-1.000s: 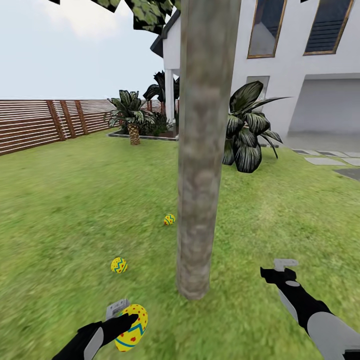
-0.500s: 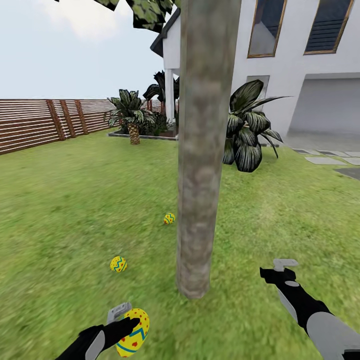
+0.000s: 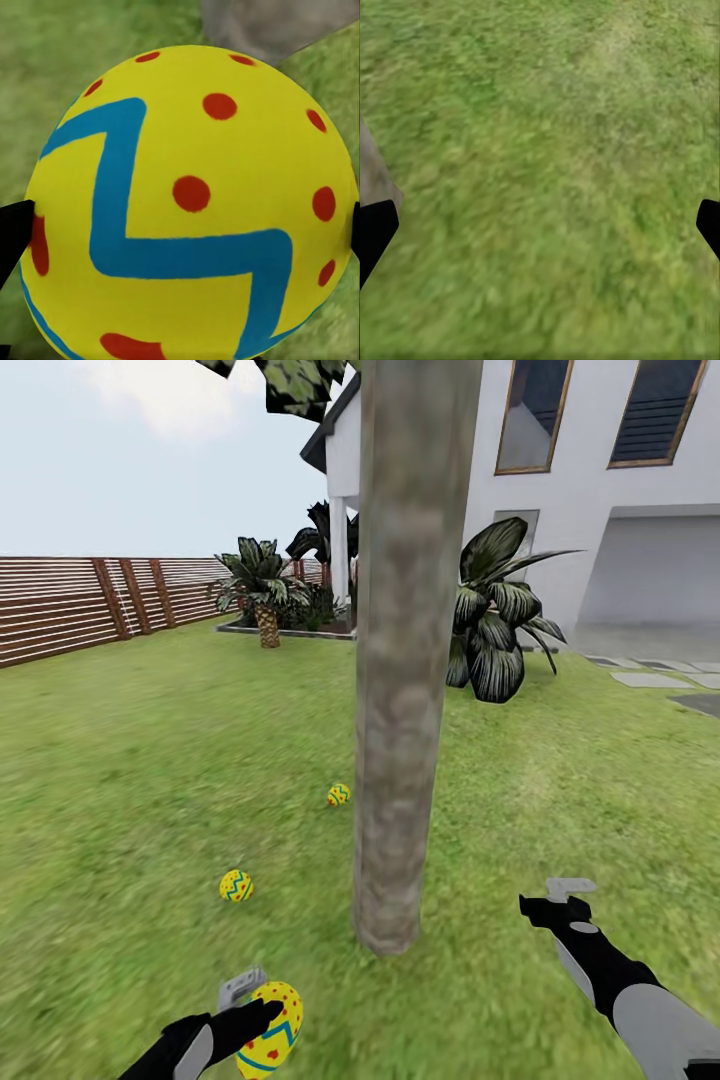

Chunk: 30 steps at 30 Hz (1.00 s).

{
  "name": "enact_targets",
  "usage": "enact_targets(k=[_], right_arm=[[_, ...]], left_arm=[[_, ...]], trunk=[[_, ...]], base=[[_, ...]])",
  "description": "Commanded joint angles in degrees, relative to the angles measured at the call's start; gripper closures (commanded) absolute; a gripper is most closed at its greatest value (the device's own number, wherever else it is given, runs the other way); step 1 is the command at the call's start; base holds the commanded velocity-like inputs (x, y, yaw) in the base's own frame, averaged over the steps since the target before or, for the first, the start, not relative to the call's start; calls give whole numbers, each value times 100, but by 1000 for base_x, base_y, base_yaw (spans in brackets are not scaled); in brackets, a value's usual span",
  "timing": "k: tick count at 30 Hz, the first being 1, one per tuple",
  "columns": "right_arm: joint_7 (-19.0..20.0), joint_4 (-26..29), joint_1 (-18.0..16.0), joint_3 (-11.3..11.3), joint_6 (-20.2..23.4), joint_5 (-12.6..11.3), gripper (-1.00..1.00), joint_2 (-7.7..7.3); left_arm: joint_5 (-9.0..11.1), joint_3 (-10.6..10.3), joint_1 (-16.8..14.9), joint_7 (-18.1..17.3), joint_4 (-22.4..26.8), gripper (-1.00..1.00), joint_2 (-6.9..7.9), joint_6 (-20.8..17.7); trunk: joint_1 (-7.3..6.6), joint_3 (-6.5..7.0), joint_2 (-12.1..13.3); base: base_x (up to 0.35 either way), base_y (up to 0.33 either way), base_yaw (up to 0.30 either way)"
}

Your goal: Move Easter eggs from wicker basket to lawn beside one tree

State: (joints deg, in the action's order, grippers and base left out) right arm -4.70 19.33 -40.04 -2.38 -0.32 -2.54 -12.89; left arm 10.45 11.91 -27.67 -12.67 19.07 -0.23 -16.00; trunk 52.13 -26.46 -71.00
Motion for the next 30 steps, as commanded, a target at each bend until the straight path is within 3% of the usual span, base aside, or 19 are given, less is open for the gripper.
enact_targets(k=[1, 7, 14, 30], right_arm=[[-22, 0, -3, -26, -3, -27, -100, -3], [-22, 0, -3, -27, -3, -20, -100, 6], [-22, -3, -3, -26, -3, -18, -100, 5], [-22, -3, -3, -27, -3, -18, -100, 6]], left_arm=[[45, 29, -2, -16, 0, 100, -3, -52], [53, 31, -2, -16, -17, 100, -4, 247], [54, 31, -2, 170, -9, 100, -3, 256], [45, 31, -2, 177, -17, 100, -3, 257]], trunk=[[23, -24, -45], [154, -132, -286], [308, -258, -567], [660, -545, -1208]], base=[[0, 0, 0], [0, 0, 0], [0, 0, 0], [0, 0, 0]])
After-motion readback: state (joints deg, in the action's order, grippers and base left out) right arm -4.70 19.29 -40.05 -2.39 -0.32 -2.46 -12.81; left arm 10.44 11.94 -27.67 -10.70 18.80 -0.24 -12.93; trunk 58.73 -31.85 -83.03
